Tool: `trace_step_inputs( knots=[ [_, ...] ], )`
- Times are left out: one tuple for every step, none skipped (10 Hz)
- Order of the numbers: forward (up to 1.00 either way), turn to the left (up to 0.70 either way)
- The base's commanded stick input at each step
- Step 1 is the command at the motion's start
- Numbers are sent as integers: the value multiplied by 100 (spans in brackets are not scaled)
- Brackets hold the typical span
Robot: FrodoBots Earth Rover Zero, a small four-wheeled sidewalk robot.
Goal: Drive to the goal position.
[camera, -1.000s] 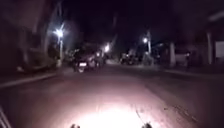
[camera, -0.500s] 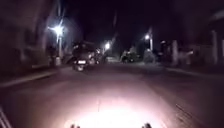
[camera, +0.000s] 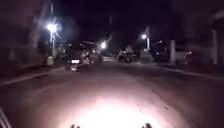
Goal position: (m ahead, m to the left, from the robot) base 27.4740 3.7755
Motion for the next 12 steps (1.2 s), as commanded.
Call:
trace_step_inputs(
  knots=[
    [85,0],
    [85,0],
    [85,0],
    [85,0],
    [85,0],
    [85,0],
    [85,0],
    [85,0],
    [85,0],
    [85,0],
    [85,0],
    [85,0]
  ],
)
